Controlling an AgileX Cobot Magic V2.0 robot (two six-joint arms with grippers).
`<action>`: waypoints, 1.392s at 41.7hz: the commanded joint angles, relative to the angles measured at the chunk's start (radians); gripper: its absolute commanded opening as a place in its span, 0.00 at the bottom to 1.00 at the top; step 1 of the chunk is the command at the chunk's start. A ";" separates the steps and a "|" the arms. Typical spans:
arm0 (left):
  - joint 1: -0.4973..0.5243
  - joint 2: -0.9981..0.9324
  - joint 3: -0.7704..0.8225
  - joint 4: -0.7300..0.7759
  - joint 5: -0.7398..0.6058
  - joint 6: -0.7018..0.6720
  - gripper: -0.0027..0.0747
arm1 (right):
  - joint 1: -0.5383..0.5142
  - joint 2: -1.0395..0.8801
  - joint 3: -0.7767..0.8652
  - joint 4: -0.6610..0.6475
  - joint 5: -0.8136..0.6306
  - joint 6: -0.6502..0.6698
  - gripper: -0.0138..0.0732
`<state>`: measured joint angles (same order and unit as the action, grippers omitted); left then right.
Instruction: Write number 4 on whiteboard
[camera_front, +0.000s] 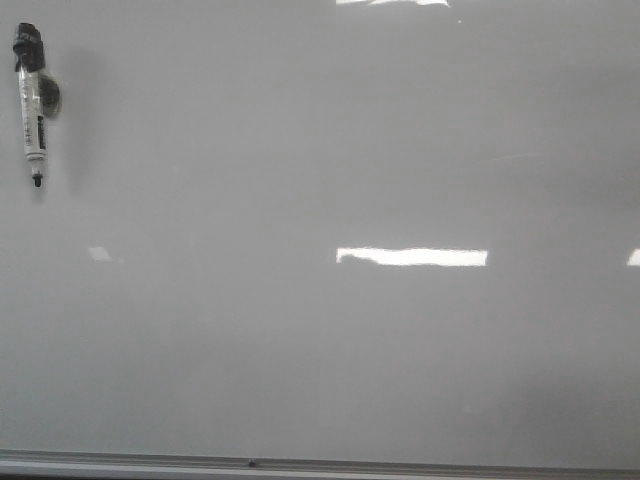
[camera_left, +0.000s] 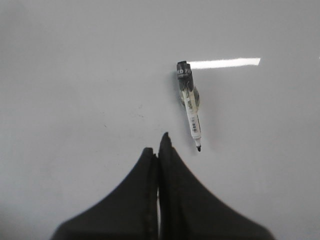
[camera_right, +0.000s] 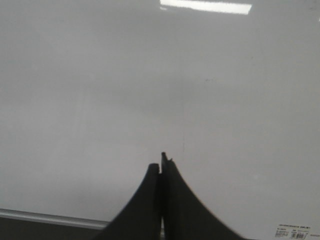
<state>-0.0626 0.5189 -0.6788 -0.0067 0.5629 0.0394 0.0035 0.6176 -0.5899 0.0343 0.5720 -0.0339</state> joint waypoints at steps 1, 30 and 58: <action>0.001 0.027 -0.028 -0.011 -0.063 0.000 0.01 | -0.007 0.032 -0.031 -0.001 -0.059 -0.002 0.08; -0.016 0.067 -0.028 -0.023 -0.102 0.000 0.74 | -0.007 0.038 -0.031 0.003 -0.059 -0.002 0.89; -0.132 0.515 -0.183 -0.055 -0.178 -0.111 0.74 | -0.007 0.038 -0.031 0.003 -0.061 -0.002 0.89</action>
<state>-0.1891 0.9863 -0.8089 -0.0427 0.4867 -0.0570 0.0035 0.6507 -0.5899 0.0382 0.5744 -0.0339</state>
